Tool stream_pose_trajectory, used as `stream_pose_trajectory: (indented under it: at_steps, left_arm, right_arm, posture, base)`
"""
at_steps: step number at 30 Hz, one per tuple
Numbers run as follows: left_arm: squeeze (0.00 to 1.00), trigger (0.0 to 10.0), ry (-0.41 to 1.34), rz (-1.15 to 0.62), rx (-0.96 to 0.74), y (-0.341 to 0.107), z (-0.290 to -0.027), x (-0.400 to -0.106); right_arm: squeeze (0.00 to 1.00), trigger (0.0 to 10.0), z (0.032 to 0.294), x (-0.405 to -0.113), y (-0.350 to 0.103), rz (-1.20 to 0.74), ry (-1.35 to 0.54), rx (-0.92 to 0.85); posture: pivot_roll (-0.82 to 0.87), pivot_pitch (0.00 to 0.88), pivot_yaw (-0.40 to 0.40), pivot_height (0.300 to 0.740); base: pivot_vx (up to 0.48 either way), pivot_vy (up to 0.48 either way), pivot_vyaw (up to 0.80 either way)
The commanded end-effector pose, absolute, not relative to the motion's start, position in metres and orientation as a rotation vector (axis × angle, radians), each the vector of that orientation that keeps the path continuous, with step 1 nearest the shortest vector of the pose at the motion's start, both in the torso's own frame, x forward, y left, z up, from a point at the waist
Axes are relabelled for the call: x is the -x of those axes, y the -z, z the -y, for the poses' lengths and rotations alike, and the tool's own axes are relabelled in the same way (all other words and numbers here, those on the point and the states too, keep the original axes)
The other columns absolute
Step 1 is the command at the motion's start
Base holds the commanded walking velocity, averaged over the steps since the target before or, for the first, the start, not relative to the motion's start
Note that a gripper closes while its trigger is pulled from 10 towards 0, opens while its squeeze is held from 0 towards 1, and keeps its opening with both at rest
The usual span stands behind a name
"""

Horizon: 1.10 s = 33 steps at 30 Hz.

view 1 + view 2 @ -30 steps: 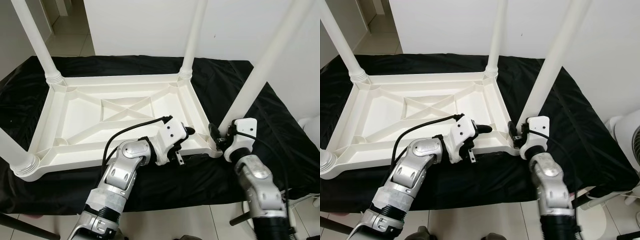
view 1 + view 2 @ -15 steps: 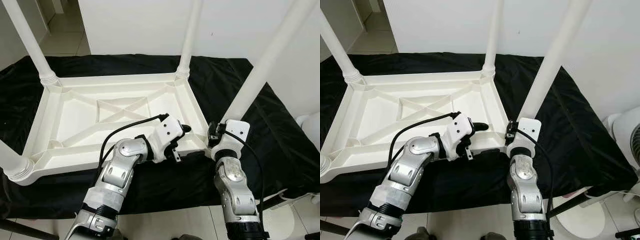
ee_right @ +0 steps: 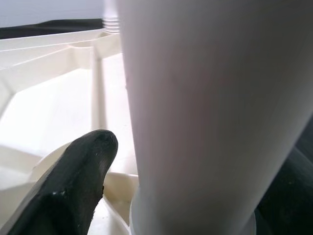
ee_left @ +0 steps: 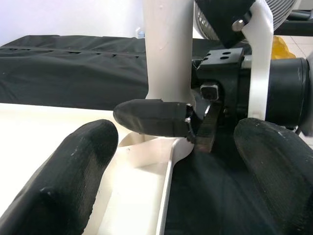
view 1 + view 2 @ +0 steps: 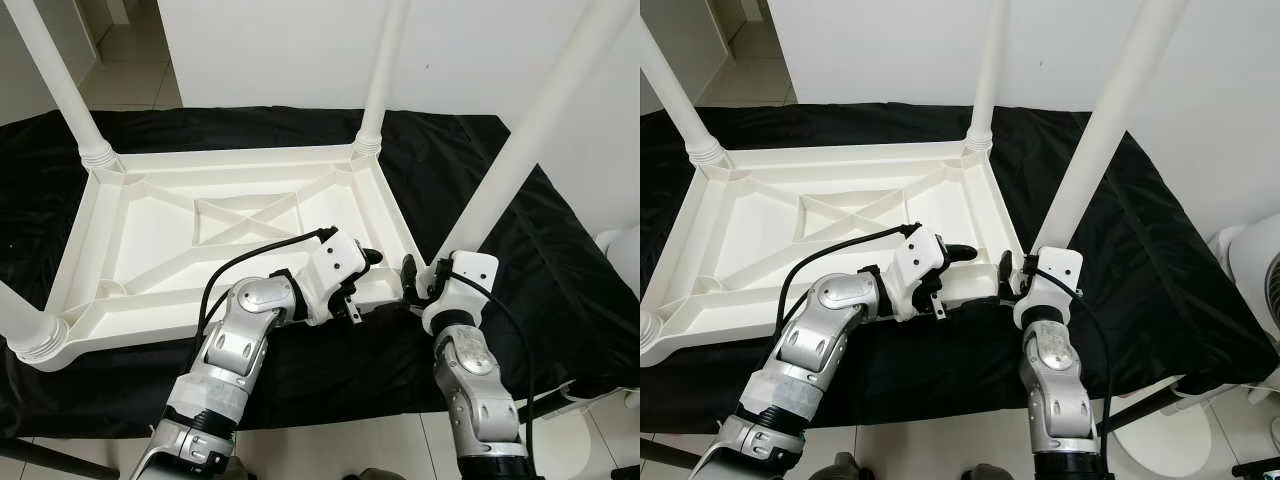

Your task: Building children table

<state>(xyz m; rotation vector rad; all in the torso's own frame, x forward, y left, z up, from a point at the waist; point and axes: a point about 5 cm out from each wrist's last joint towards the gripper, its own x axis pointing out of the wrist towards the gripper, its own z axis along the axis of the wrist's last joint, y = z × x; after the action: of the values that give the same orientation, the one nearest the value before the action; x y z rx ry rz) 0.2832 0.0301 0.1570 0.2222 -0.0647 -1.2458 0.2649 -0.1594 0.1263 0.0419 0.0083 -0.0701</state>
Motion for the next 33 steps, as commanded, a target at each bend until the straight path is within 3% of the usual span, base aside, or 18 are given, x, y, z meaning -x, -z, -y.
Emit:
stream_pose_trajectory:
  at_steps: [1,5,13,15,18,24,25,26,27,33]
  left_arm:
    - [0.00,10.0,1.100,0.070,-0.210,-0.154,-0.034,-0.288]
    - [0.00,10.0,1.104,0.072,-0.212,-0.153,-0.035,-0.287]
    - [0.00,10.0,1.132,0.080,-0.219,-0.145,-0.037,-0.279]
    - [0.00,10.0,1.132,0.080,-0.219,-0.145,-0.037,-0.279]
    - [0.00,10.0,1.137,0.056,-0.196,-0.137,-0.035,-0.274]
    - [0.00,10.0,1.135,0.041,-0.188,-0.134,-0.033,-0.271]
    - [0.00,10.0,1.135,0.038,-0.193,-0.133,-0.033,-0.270]
    - [0.00,10.0,1.135,0.038,-0.193,-0.133,-0.033,-0.270]
    - [0.00,10.0,1.135,0.044,-0.206,-0.132,-0.032,-0.269]
    - [0.00,10.0,1.137,0.056,-0.217,-0.134,-0.030,-0.267]
  right_arm:
    - [0.00,10.0,0.166,-0.262,-0.128,0.006,0.027,-0.045]
    - [0.00,10.0,0.168,-0.261,-0.129,0.011,-0.007,-0.034]
    - [0.00,10.0,0.197,-0.258,-0.135,0.053,-0.264,0.094]
    - [0.00,10.0,0.197,-0.258,-0.135,0.053,-0.264,0.094]
    - [0.00,10.0,0.202,-0.263,-0.135,0.036,-0.416,0.125]
    - [0.00,10.0,0.204,-0.266,-0.133,0.014,-0.472,0.137]
    - [0.00,4.9,0.204,-0.269,-0.131,0.004,-0.494,0.153]
    - [0.00,4.9,0.204,-0.269,-0.131,0.004,-0.494,0.153]
    - [0.00,0.0,0.205,-0.271,-0.130,-0.004,-0.520,0.167]
    - [0.00,0.0,0.208,-0.275,-0.129,-0.015,-0.568,0.175]
  posture:
    - [-0.03,0.000,-0.030,0.740]
    - [-0.03,0.000,-0.030,0.740]
    - [-0.02,0.000,-0.020,0.740]
    - [-0.02,0.000,-0.020,0.740]
    - [-0.02,0.000,-0.018,0.740]
    - [-0.01,0.000,-0.020,0.740]
    - [-0.01,0.000,-0.020,0.740]
    - [-0.01,0.000,-0.020,0.740]
    - [-0.01,0.000,-0.022,0.740]
    - [0.00,0.000,-0.029,0.740]
  base:
    - [0.000,0.000,0.00]
    - [0.000,0.000,0.00]
    - [0.000,0.000,0.00]
    - [0.000,0.000,0.00]
    - [0.000,0.000,0.00]
    - [0.000,0.000,0.00]
    - [0.000,0.000,0.00]
    - [0.000,0.000,0.00]
    - [0.000,0.000,0.00]
    - [0.000,0.000,0.00]
